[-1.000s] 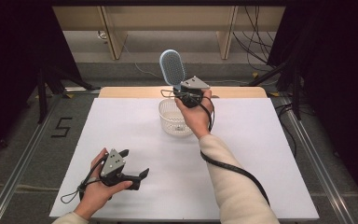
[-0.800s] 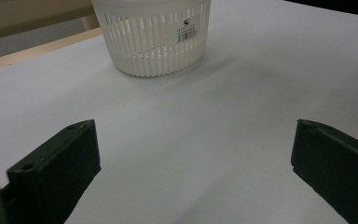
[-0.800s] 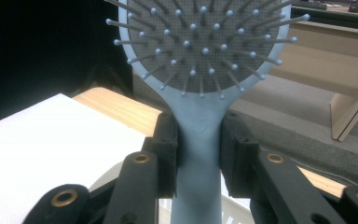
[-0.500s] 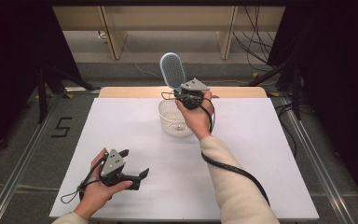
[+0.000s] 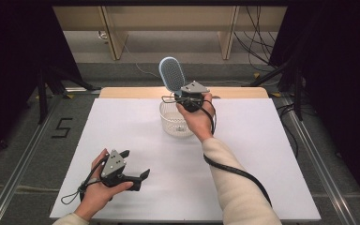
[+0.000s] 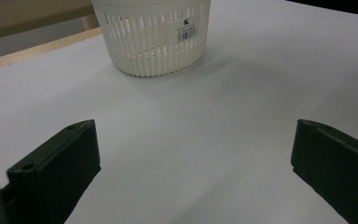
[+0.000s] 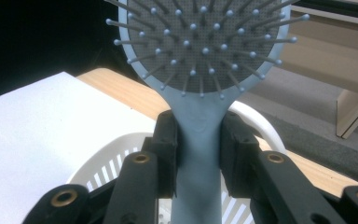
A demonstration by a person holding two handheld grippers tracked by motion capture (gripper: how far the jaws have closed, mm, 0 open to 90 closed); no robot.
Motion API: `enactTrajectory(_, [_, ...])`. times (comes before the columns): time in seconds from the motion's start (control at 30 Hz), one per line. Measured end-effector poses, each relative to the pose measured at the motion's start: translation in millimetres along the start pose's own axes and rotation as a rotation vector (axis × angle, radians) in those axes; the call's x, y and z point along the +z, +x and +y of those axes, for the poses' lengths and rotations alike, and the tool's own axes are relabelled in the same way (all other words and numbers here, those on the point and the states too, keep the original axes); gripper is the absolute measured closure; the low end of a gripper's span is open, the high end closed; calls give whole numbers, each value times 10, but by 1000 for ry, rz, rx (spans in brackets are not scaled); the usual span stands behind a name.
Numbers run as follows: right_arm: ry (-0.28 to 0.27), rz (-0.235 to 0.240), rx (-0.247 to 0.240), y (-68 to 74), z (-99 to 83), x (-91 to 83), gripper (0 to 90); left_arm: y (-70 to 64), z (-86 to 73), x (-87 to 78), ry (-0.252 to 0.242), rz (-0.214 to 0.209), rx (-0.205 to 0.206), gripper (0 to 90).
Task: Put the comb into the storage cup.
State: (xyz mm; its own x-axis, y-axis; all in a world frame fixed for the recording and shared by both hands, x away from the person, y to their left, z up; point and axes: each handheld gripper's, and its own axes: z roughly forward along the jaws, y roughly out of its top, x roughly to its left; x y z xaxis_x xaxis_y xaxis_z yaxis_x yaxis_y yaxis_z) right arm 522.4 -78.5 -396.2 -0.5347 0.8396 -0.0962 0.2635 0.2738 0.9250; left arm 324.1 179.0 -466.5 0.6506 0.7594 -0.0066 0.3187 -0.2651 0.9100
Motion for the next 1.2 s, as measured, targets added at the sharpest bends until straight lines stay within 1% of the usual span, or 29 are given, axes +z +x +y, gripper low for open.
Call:
enactTrajectory(0.1, [12, 2, -3, -8, -15, 2, 704, 1, -1, 1, 1, -2, 0, 5])
enactTrajectory(0.77, [46, 24, -24, -10, -75, 17, 704, 1, -1, 2, 0, 1, 3, 5])
enactTrajectory(1.2, [72, 33, -49, -6, -110, 44, 702, -3, -1, 3, 4, -1, 3, 5])
